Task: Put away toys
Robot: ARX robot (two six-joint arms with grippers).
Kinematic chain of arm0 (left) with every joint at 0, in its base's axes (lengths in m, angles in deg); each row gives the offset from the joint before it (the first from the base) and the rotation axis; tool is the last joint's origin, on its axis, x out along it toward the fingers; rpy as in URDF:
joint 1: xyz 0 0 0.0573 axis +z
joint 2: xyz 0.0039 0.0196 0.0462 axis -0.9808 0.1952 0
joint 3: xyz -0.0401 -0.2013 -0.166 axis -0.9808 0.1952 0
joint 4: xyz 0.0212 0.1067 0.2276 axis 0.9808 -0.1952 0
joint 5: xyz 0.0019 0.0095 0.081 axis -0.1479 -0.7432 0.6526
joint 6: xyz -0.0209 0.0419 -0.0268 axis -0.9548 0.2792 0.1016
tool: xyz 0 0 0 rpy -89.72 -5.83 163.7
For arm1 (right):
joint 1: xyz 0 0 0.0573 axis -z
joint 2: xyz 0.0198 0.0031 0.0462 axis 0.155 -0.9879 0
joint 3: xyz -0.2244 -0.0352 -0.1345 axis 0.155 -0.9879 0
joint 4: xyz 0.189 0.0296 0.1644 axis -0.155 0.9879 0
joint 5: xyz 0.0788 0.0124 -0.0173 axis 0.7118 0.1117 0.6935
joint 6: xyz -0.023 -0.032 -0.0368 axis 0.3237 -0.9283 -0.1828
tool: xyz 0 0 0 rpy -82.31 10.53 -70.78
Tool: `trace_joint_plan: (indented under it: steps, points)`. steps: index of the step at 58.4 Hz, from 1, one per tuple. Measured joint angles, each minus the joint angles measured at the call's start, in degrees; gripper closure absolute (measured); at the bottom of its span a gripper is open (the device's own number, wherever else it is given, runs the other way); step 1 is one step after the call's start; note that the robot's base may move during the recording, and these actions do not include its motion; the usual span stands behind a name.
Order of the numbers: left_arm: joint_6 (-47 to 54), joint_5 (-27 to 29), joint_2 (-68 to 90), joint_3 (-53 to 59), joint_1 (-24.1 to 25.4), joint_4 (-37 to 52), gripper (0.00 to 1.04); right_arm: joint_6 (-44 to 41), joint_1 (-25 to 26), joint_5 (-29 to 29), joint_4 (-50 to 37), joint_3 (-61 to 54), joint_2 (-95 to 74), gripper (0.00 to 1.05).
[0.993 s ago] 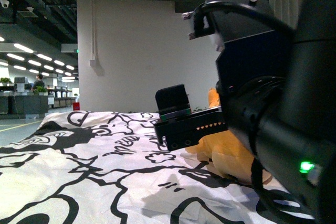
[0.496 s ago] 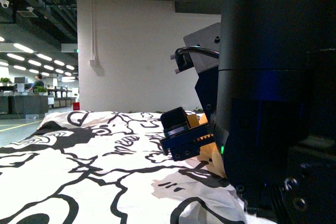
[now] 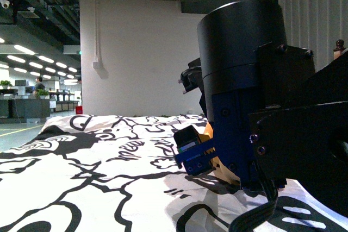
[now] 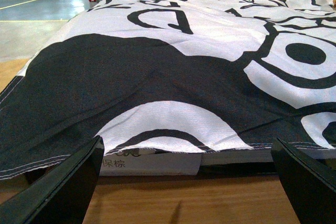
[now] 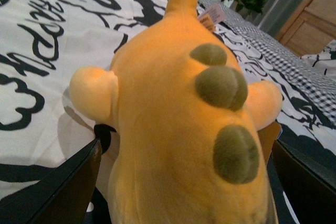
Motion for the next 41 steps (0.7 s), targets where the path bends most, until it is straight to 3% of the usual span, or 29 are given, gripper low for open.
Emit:
trace_joint_plan:
  steps: [17,33,41]
  points:
    - [0.0,0.0,0.02,0.0,0.0,0.0,0.06,3.3,1.42,-2.32,9.6,4.37,-2.14,0.07]
    - [0.0,0.0,0.02,0.0,0.0,0.0,0.06,4.7,1.92,-2.95,11.52,6.34,-2.89,0.07]
    - [0.0,0.0,0.0,0.0,0.0,0.0,0.06,4.76,1.92,-2.93,11.39,6.4,-2.89,0.29]
